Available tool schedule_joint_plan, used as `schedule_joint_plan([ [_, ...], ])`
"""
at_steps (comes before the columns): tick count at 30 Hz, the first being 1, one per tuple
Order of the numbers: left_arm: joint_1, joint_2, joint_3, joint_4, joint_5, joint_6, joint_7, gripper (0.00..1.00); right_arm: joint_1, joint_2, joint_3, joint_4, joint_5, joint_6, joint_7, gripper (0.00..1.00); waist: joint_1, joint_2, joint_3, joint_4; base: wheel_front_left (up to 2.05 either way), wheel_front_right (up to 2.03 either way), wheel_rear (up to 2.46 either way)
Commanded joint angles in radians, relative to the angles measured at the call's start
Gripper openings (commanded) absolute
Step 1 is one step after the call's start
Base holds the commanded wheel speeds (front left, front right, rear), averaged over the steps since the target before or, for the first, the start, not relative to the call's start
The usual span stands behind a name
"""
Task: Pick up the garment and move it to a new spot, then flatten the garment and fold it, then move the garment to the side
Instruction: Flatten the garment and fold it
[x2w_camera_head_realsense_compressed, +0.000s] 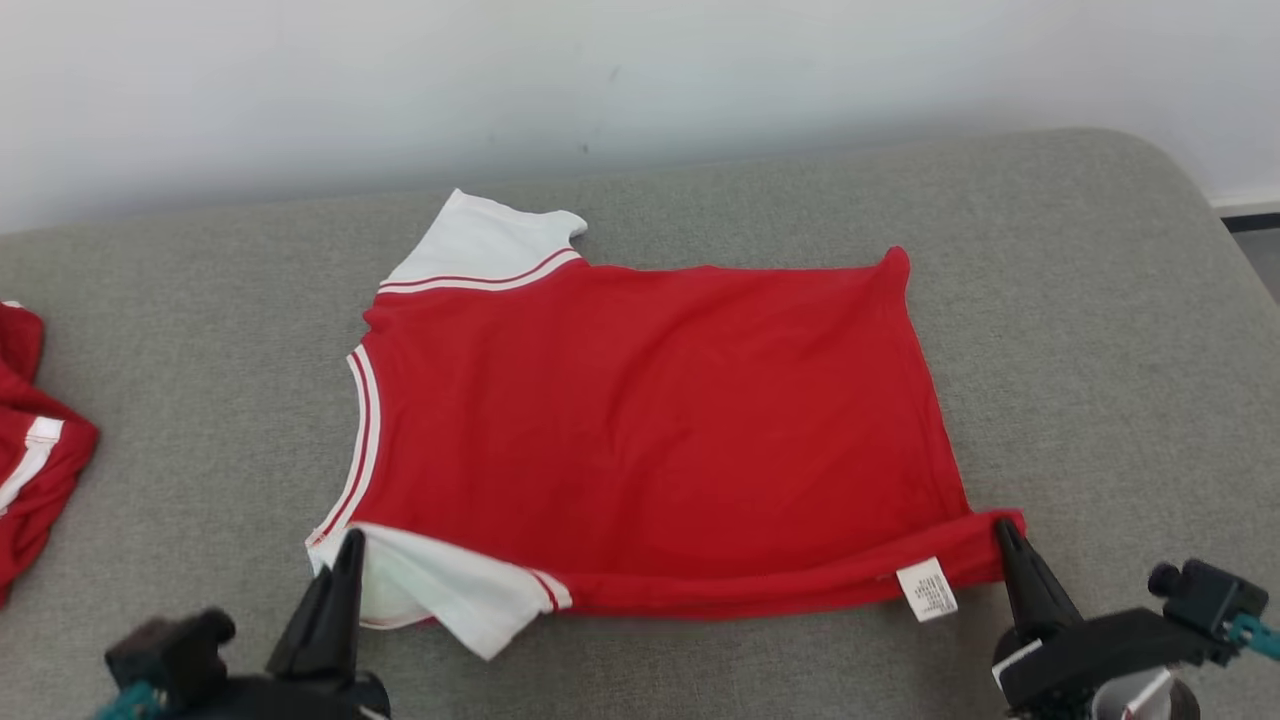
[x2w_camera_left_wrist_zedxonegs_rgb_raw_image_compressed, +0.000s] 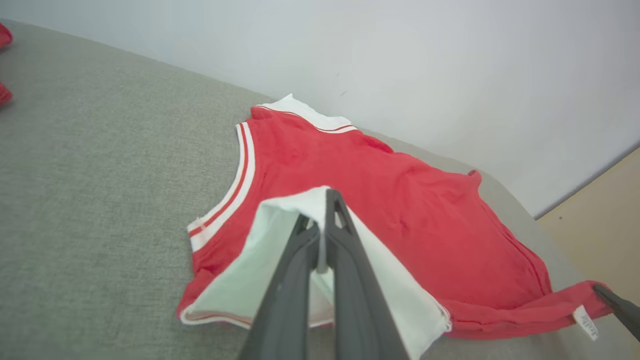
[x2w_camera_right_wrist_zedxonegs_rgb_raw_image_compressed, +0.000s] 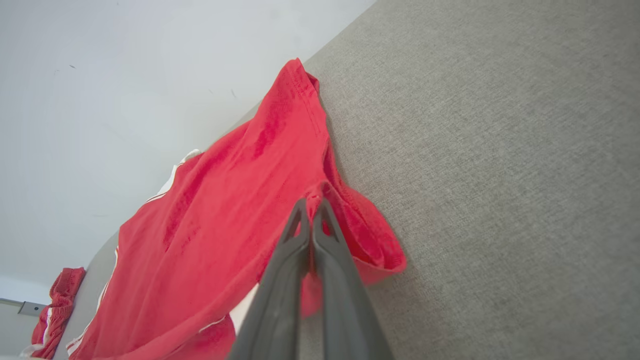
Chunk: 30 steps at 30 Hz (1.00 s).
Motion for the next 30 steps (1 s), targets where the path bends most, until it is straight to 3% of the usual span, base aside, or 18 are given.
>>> schedule_joint_plan([
  [1, -0.051, 0.013, 0.001, 0.026, 0.011, -0.01, 0.012, 0.0, -0.034, -0.009, 0.006, 0.023, -0.008, -0.002, 0.001, 0.0, -0.0001, -0.0001, 0.012, -0.013, 0.0, 0.0, 0.0],
  [19, -0.427, 0.016, -0.052, 0.421, 0.058, -0.099, 0.071, 0.0, -0.382, -0.042, 0.079, 0.347, -0.053, -0.002, -0.055, 0.0, -0.0001, -0.0001, 0.087, -0.027, 0.0, 0.0, 0.0],
  [20, -0.437, 0.014, -0.054, 0.438, 0.064, -0.099, 0.06, 0.33, -0.393, -0.043, 0.083, 0.362, -0.052, -0.002, -0.063, 0.6, -0.0001, -0.0001, 0.087, -0.027, 0.0, 0.0, 0.0],
  [21, -0.443, 0.012, -0.057, 0.454, 0.068, -0.103, 0.051, 0.62, -0.399, -0.042, 0.089, 0.375, -0.047, -0.002, -0.071, 1.0, -0.0001, -0.0001, 0.087, -0.026, 0.0, 0.0, 0.0],
  [22, -0.446, 0.007, -0.062, 0.466, 0.074, -0.106, 0.04, 1.0, -0.401, -0.044, 0.095, 0.386, -0.044, -0.002, -0.081, 1.0, -0.0001, -0.0001, 0.085, -0.023, 0.0, 0.0, 0.0],
  [30, -0.395, -0.017, -0.049, 0.523, 0.074, -0.114, -0.068, 1.0, -0.329, -0.095, 0.135, 0.407, -0.063, -0.002, -0.18, 1.0, -0.0001, -0.0001, 0.036, -0.001, 0.0, 0.0, 0.0],
])
